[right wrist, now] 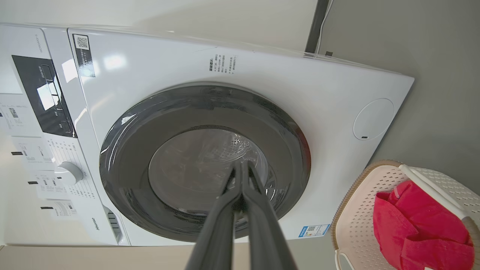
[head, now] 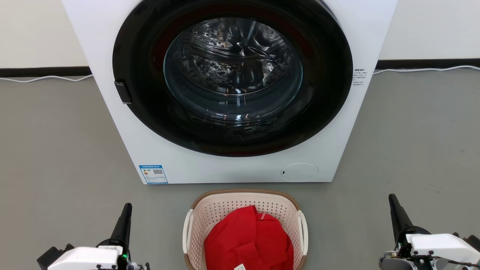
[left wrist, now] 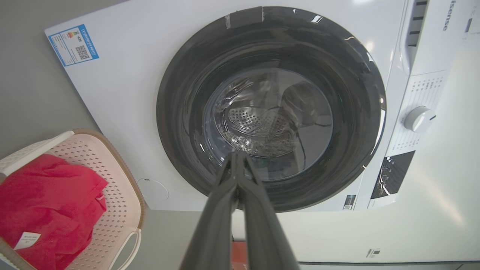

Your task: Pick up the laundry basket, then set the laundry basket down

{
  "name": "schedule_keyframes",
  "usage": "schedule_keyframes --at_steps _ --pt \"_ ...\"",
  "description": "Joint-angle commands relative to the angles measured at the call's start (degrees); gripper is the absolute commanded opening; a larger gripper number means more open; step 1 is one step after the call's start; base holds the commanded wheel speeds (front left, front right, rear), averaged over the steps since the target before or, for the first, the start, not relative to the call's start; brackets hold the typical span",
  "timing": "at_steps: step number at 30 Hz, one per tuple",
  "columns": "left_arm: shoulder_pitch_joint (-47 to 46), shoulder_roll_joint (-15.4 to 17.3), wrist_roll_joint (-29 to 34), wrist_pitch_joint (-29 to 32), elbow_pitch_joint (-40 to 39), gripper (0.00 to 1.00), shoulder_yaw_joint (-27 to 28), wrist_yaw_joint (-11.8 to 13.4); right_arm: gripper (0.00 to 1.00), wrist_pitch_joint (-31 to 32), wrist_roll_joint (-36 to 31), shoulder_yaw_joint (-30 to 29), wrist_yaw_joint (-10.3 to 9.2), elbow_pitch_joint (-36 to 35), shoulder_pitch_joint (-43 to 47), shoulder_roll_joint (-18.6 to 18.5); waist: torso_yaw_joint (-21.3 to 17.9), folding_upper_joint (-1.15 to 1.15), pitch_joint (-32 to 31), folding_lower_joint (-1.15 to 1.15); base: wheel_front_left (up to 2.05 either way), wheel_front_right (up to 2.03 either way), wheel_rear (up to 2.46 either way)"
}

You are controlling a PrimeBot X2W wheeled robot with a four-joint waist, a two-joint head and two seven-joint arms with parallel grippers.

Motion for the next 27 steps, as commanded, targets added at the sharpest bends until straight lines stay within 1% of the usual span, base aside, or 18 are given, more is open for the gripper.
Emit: schedule_keyframes --at_steps 1,13,27 --pt "-3.34 0.81 -1.66 0.70 -1.94 0.00 1.28 -0.69 0.00 0.70 1.84 0.99 0.38 -2.03 -2.58 -0.74 0.00 0.00 0.03 0.00 0.00 0.00 0.00" --pt "-4.38 0.94 -9.16 2.83 -3.11 0.00 1.41 -1.15 0.00 2.85 10.65 0.90 0.42 -3.15 -3.46 -0.81 0.00 0.00 0.36 0.00 0.00 0.00 0.00" --pt "-4.40 0.94 -9.35 2.88 -3.15 0.00 1.41 -1.16 0.00 2.90 10.86 0.90 0.42 -3.18 -3.48 -0.82 0.00 0.00 0.37 0.00 0.00 0.00 0.00"
